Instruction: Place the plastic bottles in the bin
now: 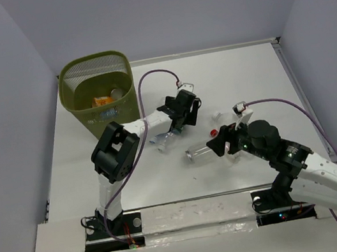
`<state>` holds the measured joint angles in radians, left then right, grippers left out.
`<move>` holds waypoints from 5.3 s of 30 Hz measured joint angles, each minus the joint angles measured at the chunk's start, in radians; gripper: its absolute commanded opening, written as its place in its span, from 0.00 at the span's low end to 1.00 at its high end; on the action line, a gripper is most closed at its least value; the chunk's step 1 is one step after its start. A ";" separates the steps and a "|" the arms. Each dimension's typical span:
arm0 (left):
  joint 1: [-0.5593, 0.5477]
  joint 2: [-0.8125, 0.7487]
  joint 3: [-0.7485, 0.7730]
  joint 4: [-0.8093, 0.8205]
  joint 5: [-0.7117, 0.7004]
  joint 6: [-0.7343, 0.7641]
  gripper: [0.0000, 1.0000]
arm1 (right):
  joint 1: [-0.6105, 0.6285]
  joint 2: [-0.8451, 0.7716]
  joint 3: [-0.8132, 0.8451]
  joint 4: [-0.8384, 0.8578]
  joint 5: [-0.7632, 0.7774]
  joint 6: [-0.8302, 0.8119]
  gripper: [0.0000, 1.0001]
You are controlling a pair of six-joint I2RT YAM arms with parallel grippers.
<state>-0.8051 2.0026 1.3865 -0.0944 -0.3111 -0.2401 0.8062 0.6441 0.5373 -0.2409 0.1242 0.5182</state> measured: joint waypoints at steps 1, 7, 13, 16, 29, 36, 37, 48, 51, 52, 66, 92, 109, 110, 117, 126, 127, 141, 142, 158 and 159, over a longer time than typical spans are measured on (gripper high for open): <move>0.000 0.007 0.002 0.002 0.002 0.002 0.81 | 0.000 0.003 0.000 0.000 -0.005 0.000 0.84; -0.001 0.003 -0.004 0.015 0.013 0.008 0.66 | 0.000 0.052 0.000 0.000 -0.049 -0.010 0.93; -0.012 -0.137 -0.073 0.017 0.041 0.002 0.59 | 0.000 0.146 0.000 -0.014 -0.146 -0.060 0.93; -0.013 -0.271 -0.079 0.018 0.063 -0.005 0.57 | 0.000 0.182 0.005 -0.013 -0.190 -0.072 0.93; 0.121 -0.751 0.030 0.085 0.056 -0.053 0.58 | 0.000 0.282 0.098 -0.018 -0.252 -0.138 0.93; 0.435 -0.798 0.138 0.158 -0.048 -0.050 0.58 | 0.000 0.425 0.185 0.046 -0.210 -0.130 0.96; 0.450 -0.797 0.140 0.167 -0.055 -0.046 0.58 | 0.000 0.442 0.186 0.059 -0.192 -0.116 0.96; 0.551 -0.616 0.113 0.337 -0.144 0.092 0.99 | -0.032 0.874 0.467 0.306 -0.007 0.077 1.00; 0.551 -0.597 0.075 0.345 -0.149 0.104 0.99 | -0.079 0.993 0.553 0.340 -0.006 0.120 1.00; 0.551 -0.599 0.056 0.344 -0.148 0.104 0.99 | -0.096 1.055 0.603 0.346 -0.006 0.135 1.00; 0.510 -1.101 -0.240 0.185 0.152 -0.060 0.99 | -0.144 1.504 0.959 0.305 -0.018 0.231 1.00; 0.495 -1.580 -0.610 -0.166 0.346 -0.074 0.99 | -0.037 0.935 0.933 0.343 0.227 -0.103 0.32; 0.419 -1.587 -0.732 -0.133 0.376 -0.126 0.99 | 0.071 1.706 1.978 0.539 0.085 -0.455 0.96; 0.416 -1.587 -0.732 -0.134 0.383 -0.126 0.99 | 0.071 1.765 2.010 0.516 0.070 -0.463 1.00; 0.407 -1.558 -0.732 -0.122 0.530 -0.131 0.99 | 0.071 1.656 1.743 0.425 -0.007 -0.472 0.94; 0.249 -1.342 -0.706 -0.070 0.612 -0.144 0.99 | -0.020 0.843 0.961 0.458 -0.056 -0.340 0.88; 0.186 -1.306 -0.693 -0.058 0.594 -0.148 0.99 | -0.064 0.723 0.851 0.457 -0.054 -0.307 0.88; -0.285 -0.626 -0.429 0.080 0.268 0.076 0.99 | -0.180 0.129 0.168 0.135 0.082 -0.051 0.85; -0.287 -0.590 -0.418 0.084 0.260 0.096 0.99 | -0.182 0.108 0.154 0.122 0.088 -0.040 0.85; -0.295 -0.247 -0.306 0.116 0.249 0.263 0.84 | -0.192 -0.126 0.050 -0.082 0.157 0.082 0.84; -0.295 -0.238 -0.306 0.114 0.247 0.262 0.82 | -0.192 -0.125 0.047 -0.096 0.157 0.086 0.84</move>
<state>-1.1004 1.7641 1.0801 0.0193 -0.0643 0.0219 0.6140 0.5194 0.5842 -0.3370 0.2813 0.6044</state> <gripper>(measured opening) 0.920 0.842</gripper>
